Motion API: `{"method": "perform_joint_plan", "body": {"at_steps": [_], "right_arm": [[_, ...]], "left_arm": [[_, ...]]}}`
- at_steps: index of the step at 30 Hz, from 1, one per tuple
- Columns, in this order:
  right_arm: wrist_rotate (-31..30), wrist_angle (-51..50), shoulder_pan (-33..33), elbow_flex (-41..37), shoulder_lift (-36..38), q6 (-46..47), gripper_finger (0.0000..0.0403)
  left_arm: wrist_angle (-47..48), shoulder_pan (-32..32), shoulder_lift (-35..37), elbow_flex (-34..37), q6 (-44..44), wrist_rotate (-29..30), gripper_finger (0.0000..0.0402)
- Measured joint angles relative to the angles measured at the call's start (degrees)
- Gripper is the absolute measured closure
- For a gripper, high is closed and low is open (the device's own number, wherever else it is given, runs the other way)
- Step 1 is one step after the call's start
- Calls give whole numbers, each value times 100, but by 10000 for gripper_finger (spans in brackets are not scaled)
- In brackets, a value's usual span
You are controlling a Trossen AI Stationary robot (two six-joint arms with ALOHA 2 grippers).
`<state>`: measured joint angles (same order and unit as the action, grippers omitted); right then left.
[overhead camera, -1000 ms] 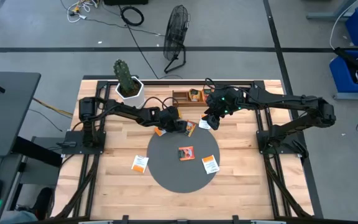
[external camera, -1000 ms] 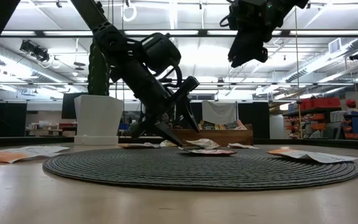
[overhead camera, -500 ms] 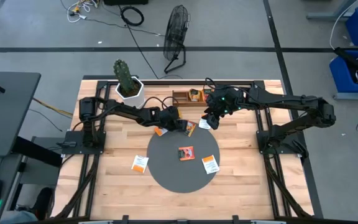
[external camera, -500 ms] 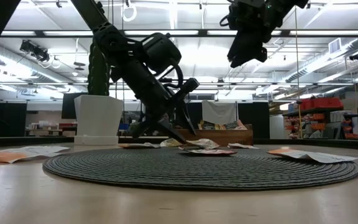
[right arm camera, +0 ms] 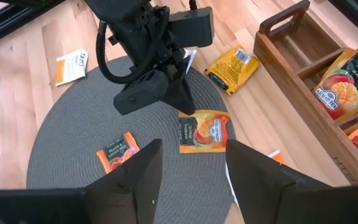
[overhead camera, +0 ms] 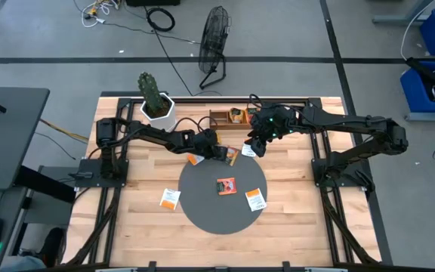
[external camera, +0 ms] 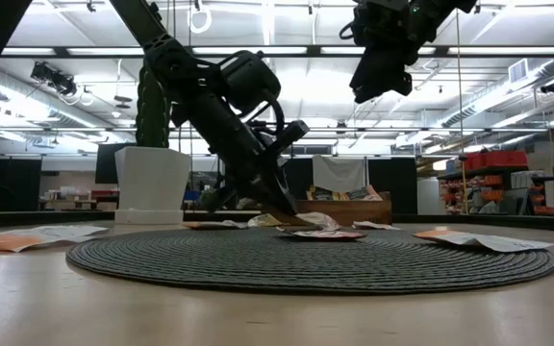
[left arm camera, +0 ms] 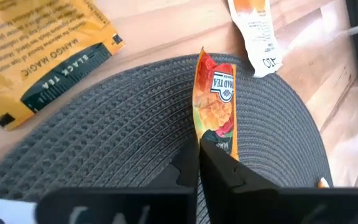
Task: Pick & Place Tea
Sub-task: Put the orange tea bag into the middle section of the wooden organizer
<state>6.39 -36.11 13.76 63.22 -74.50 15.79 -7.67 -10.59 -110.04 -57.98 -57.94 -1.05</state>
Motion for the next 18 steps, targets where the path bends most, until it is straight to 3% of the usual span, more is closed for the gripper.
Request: {"method": "perform_joint_plan", "body": {"at_steps": [9, 18], "right_arm": [[-15, 14, 0, 0, 0, 2, 220], [-7, 12, 2, 0, 0, 175, 220]], "left_arm": [[-596, 20, 34, -2, 73, -5, 399], [-740, 84, 586, -9, 334, 87, 400]]}}
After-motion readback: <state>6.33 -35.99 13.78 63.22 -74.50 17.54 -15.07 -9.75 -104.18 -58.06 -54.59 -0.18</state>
